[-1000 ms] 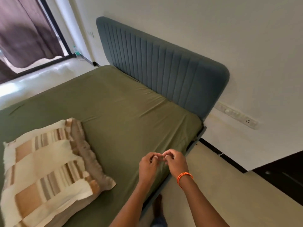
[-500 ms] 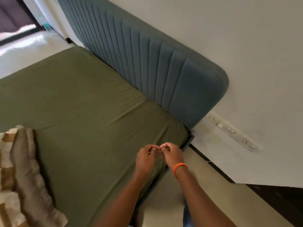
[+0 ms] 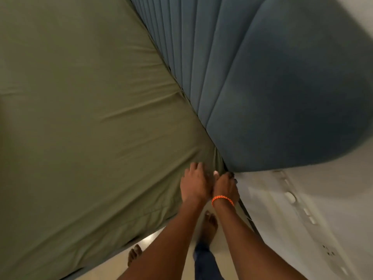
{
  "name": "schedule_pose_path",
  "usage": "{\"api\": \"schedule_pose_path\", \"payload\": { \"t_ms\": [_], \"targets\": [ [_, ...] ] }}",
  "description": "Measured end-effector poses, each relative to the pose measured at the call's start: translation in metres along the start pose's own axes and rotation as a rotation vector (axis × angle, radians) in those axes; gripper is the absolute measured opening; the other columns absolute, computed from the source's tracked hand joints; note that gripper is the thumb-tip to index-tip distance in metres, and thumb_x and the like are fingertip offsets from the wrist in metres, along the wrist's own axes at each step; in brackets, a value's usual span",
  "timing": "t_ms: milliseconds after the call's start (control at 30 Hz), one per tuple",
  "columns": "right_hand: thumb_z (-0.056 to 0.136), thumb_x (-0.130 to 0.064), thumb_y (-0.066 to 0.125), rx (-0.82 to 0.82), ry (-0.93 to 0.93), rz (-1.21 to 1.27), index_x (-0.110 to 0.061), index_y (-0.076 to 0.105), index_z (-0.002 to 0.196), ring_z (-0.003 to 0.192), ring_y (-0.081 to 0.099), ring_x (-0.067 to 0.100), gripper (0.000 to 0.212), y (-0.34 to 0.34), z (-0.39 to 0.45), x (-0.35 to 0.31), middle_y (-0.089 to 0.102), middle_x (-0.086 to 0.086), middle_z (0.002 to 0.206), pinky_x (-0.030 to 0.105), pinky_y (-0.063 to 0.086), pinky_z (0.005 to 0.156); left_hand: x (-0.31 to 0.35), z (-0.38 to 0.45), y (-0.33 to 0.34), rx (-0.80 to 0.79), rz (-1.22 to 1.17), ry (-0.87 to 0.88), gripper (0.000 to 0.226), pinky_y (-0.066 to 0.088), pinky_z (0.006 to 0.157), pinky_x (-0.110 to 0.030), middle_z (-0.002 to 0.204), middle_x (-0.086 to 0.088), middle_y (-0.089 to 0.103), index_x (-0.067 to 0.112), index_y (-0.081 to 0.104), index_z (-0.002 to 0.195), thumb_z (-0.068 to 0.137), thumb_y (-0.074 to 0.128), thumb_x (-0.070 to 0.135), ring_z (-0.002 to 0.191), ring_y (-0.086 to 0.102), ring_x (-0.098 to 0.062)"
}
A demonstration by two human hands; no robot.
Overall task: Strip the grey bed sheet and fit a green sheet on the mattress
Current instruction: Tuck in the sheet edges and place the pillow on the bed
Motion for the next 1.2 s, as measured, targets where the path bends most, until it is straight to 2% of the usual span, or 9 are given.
{"api": "schedule_pose_path", "payload": {
  "t_ms": [67, 200, 367, 567, 733, 867, 967, 1067, 1200],
  "targets": [
    [0.103, -0.064, 0.032, -0.007, -0.011, -0.039, 0.003, 0.049, 0.133, 0.129, 0.053, 0.044, 0.076, 0.014, 0.021, 0.006, 0.057, 0.027, 0.136, 0.049, 0.051, 0.079, 0.006, 0.017, 0.022, 0.087, 0.166, -0.018, 0.052, 0.049, 0.081, -0.045, 0.119, -0.002, 0.055, 0.02, 0.054, 0.118, 0.095, 0.031, 0.06, 0.107, 0.056, -0.028],
    [0.104, -0.054, 0.046, 0.054, -0.076, 0.114, -0.008, 0.061, 0.111, 0.114, 0.059, 0.043, 0.049, 0.028, 0.048, 0.017, 0.065, 0.022, 0.121, 0.04, 0.033, 0.069, 0.002, 0.043, 0.051, 0.213, 0.325, 0.058, 0.029, 0.046, 0.071, -0.042, 0.101, -0.001, 0.056, 0.023, 0.052, 0.105, 0.097, 0.056, 0.051, 0.092, 0.057, -0.025],
    [0.104, -0.044, 0.052, 0.189, -0.229, 0.114, -0.016, 0.071, 0.089, 0.083, 0.065, 0.036, 0.037, 0.032, 0.065, 0.038, 0.074, 0.016, 0.096, 0.034, 0.036, 0.061, 0.007, 0.057, 0.072, 0.145, 0.375, 0.204, 0.016, 0.047, 0.074, -0.043, 0.094, 0.0, 0.064, 0.026, 0.055, 0.099, 0.096, 0.056, 0.041, 0.087, 0.062, -0.026],
    [0.101, -0.04, 0.052, 0.343, -0.511, 0.13, -0.013, 0.075, 0.077, 0.054, 0.064, 0.029, 0.042, 0.018, 0.056, 0.045, 0.071, 0.012, 0.067, 0.016, 0.022, 0.056, 0.018, 0.066, 0.061, 0.022, 0.258, 0.178, 0.03, 0.038, 0.061, -0.036, 0.094, -0.006, 0.068, 0.022, 0.048, 0.094, 0.097, 0.053, 0.051, 0.081, 0.067, -0.031],
    [0.087, -0.013, 0.081, 0.326, -0.604, 0.006, -0.008, 0.076, 0.08, 0.051, 0.067, 0.033, 0.01, 0.008, 0.058, 0.056, 0.07, 0.015, 0.064, 0.028, 0.045, 0.05, 0.034, 0.061, 0.042, -0.062, 0.241, 0.209, 0.031, 0.035, 0.061, -0.037, 0.091, -0.011, 0.067, 0.019, 0.045, 0.089, 0.1, 0.053, 0.047, 0.067, 0.049, -0.032],
    [0.088, -0.032, 0.056, 0.322, -0.669, -0.057, -0.013, 0.075, 0.081, 0.047, 0.066, 0.028, 0.028, -0.001, 0.063, 0.067, 0.069, 0.009, 0.061, 0.026, 0.043, 0.045, 0.041, 0.061, 0.046, -0.086, 0.265, 0.233, 0.028, 0.037, 0.058, -0.038, 0.085, -0.012, 0.067, 0.017, 0.05, 0.091, 0.1, 0.054, 0.043, 0.064, 0.05, -0.034],
    [0.08, -0.014, 0.077, 0.306, -0.667, -0.1, -0.013, 0.075, 0.081, 0.045, 0.064, 0.028, 0.002, -0.002, 0.063, 0.077, 0.068, 0.008, 0.06, 0.028, 0.045, 0.043, 0.044, 0.057, 0.054, -0.111, 0.269, 0.266, 0.023, 0.032, 0.052, -0.036, 0.079, -0.009, 0.062, 0.016, 0.052, 0.094, 0.101, 0.052, 0.038, 0.063, 0.053, -0.032],
    [0.076, -0.012, 0.086, 0.245, -0.593, -0.127, -0.012, 0.076, 0.082, 0.042, 0.061, 0.028, 0.011, 0.003, 0.065, 0.088, 0.068, 0.008, 0.061, 0.024, 0.038, 0.045, 0.047, 0.05, 0.06, -0.111, 0.267, 0.283, 0.021, 0.021, 0.047, -0.034, 0.069, 0.0, 0.047, 0.019, 0.049, 0.09, 0.103, 0.05, 0.036, 0.052, 0.037, -0.022],
    [0.08, -0.015, 0.082, 0.197, -0.557, -0.141, -0.009, 0.074, 0.077, 0.037, 0.058, 0.025, 0.01, 0.01, 0.062, 0.1, 0.066, 0.006, 0.055, 0.015, 0.024, 0.049, 0.047, 0.041, 0.069, -0.187, 0.26, 0.278, 0.024, 0.034, 0.058, -0.036, 0.088, -0.01, 0.066, 0.013, 0.057, 0.105, 0.106, 0.048, 0.036, 0.065, 0.054, -0.03]
  ]
}}
Point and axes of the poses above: each hand's wrist, its own z-axis towards the middle knuckle, its own y-axis out of the palm, x = y × z, the point moved 1 cm from there along z, towards the middle knuckle
